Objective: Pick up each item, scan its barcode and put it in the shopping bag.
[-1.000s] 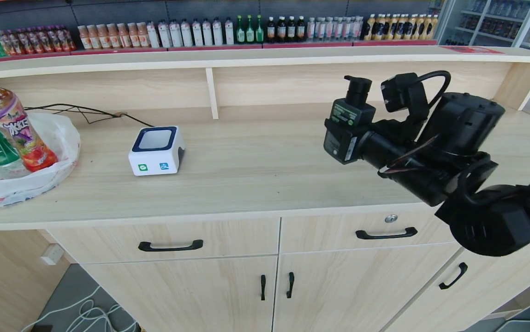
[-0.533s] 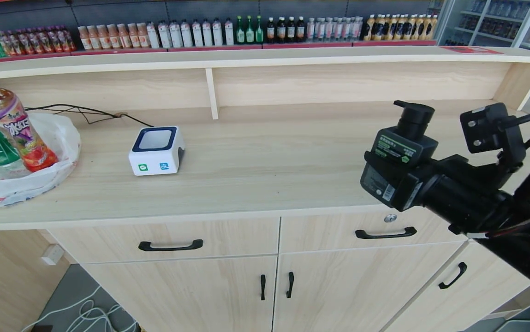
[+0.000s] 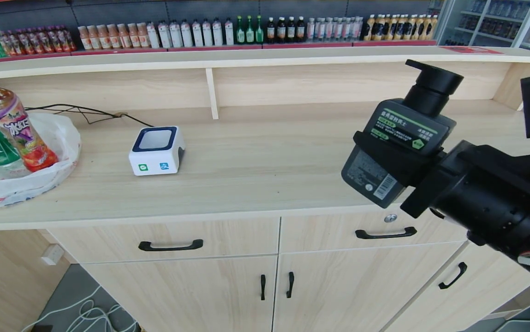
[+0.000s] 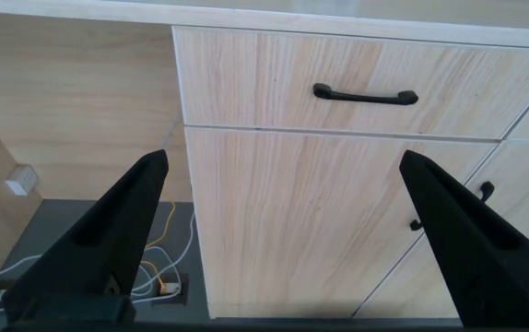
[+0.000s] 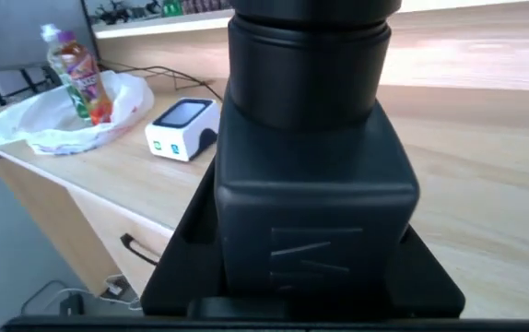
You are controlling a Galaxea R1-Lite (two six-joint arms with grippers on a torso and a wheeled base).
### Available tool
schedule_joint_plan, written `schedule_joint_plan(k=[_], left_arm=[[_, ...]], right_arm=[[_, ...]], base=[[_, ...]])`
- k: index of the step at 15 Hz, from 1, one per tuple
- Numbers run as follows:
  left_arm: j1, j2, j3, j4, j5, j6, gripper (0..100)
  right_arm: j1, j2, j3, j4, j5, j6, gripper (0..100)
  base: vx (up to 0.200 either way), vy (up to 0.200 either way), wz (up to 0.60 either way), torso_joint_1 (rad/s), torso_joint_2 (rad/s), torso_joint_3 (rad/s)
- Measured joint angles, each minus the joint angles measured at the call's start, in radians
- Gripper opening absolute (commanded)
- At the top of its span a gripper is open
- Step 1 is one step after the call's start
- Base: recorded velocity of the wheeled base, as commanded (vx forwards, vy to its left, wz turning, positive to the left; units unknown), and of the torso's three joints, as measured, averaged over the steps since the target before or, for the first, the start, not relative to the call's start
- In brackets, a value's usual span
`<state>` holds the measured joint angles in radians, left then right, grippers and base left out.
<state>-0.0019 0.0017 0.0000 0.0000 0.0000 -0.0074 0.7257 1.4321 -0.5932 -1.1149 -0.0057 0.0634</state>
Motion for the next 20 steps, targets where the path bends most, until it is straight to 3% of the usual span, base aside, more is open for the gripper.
schedule_joint_plan(k=[5, 8, 15, 20], left_arm=[[0.0, 0.0, 0.0, 0.0, 0.0, 0.0, 100], [0.001, 0.0, 0.0, 0.0, 0.0, 0.0, 100], [0.0, 0.0, 0.0, 0.0, 0.0, 0.0, 100], [0.0, 0.0, 0.0, 0.0, 0.0, 0.0, 100]], right_arm=[[0.199, -0.007, -0.058, 0.001, 0.021, 0.155, 0], [0.262, 0.012, -0.092, -0.014, 0.05, 0.273, 0], [0.3, 0.022, -0.123, -0.102, 0.249, 0.447, 0], [0.313, 0.037, -0.126, -0.131, 0.262, 0.596, 0]], base=[[0.0, 0.0, 0.0, 0.0, 0.0, 0.0], [0.0, 0.0, 0.0, 0.0, 0.0, 0.0], [0.0, 0.0, 0.0, 0.0, 0.0, 0.0], [0.0, 0.0, 0.0, 0.0, 0.0, 0.0]])
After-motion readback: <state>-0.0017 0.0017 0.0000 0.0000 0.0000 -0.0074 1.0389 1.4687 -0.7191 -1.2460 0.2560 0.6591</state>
